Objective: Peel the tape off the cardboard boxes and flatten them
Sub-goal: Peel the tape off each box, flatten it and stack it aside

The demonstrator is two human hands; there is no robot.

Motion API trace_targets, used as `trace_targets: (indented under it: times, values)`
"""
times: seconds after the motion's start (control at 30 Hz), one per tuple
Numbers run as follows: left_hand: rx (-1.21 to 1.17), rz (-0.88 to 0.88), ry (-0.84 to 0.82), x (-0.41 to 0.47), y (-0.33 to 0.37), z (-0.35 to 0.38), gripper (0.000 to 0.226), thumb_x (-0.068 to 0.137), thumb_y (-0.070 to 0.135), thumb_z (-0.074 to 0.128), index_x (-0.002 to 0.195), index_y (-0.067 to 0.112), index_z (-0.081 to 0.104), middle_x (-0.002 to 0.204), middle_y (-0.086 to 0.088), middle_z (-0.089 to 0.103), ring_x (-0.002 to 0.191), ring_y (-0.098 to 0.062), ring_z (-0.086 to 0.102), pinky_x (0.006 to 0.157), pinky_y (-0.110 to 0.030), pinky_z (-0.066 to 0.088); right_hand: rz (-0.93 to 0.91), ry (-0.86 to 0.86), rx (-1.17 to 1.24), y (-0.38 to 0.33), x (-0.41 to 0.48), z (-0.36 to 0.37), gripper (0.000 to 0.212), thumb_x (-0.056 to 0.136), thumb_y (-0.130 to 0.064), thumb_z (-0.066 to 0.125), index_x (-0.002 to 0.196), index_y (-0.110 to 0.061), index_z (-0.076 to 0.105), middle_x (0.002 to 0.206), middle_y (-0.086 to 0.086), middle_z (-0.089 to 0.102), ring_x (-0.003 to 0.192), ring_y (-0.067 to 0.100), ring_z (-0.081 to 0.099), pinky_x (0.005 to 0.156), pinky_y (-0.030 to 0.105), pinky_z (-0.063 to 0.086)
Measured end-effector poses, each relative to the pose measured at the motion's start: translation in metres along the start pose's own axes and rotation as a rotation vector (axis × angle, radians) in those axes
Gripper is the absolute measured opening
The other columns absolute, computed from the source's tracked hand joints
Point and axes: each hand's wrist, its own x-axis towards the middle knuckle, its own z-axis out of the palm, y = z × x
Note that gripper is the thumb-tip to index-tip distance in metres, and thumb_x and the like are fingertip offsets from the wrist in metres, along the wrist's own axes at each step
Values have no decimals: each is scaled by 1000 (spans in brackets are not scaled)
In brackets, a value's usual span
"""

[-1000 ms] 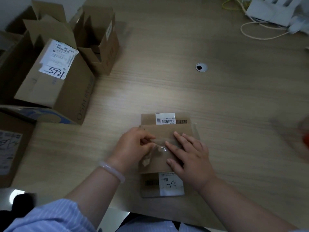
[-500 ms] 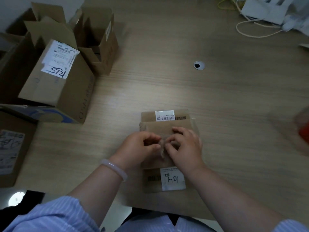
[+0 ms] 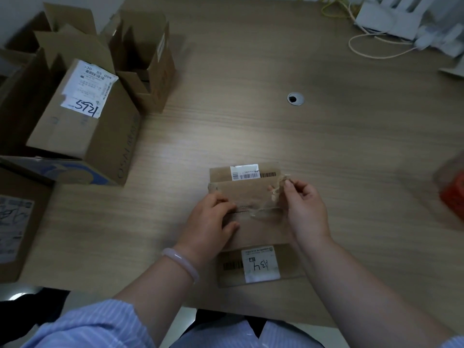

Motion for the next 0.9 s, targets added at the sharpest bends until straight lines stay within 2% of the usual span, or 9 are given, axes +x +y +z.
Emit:
trace_targets:
  times: [0.07,0.13,0.27,0.37,0.43,0.53,0.7,0.8,0.9]
  values:
    - [84,44,1,-3,1,5,38,68,19,83,103,8,71,122,-9,61,106,-29,59,99,-36,45,66,-68,87,-3,-1,7,5,90,-12,61,88,-15,58,84,9,67,74,21,69,74,39,58]
    - [130,66,2,-5,2,7,37,69,18,82,103,8,70,124,-9,61,104,-30,59,97,-40,47,45,-128,0,-7,-4,12,12,90,-5,60,84,-15,58,79,5,63,68,15,63,63,26,57]
    - [137,51,1,-4,3,7,37,71,19,80,106,9,68,124,-7,61,107,-30,57,98,-37,44,-350,-230,-776,-6,2,4,15,75,-17,77,80,-29,69,87,-11,57,73,0,55,71,9,42]
    - [148,54,-19,-4,1,8,38,71,19,79,106,10,68,125,-7,61,108,-30,57,99,-35,42,-454,-412,-1123,0,2,-1,26,77,-24,75,102,-24,73,101,-6,59,95,10,53,90,19,37]
    - [170,58,-27,-4,0,9,40,72,19,79,109,11,67,124,-7,61,107,-31,57,98,-36,42,-592,-405,-1292,5,-1,-4,28,78,-35,72,105,-28,73,103,-5,62,105,19,51,92,30,37]
    - [203,61,-17,-4,0,10,46,78,31,66,118,10,64,122,-9,60,106,-32,57,97,-39,43,-603,-392,-1343,6,-4,-9,33,78,-42,70,109,-32,70,108,0,58,109,23,49,92,35,38]
    - [405,55,-18,-5,8,14,62,78,58,40,120,20,65,121,-3,59,110,-23,42,86,-38,48,-551,-444,-1332,3,5,-6,20,88,-31,61,103,-25,72,102,1,63,104,24,54,88,32,42]
    - [450,87,-6,-6,5,17,61,80,58,40,122,20,64,131,-2,57,122,-23,39,94,-44,45,-536,-379,-1278,4,9,-9,14,90,-26,58,97,-20,69,99,-1,64,98,20,55,85,30,41]
    - [466,104,-27,-5,3,19,63,82,56,37,125,18,62,137,-1,54,126,-23,43,103,-44,41,-416,-200,-993,3,8,-16,6,88,-17,62,91,-19,67,93,-3,59,88,12,51,78,19,36]
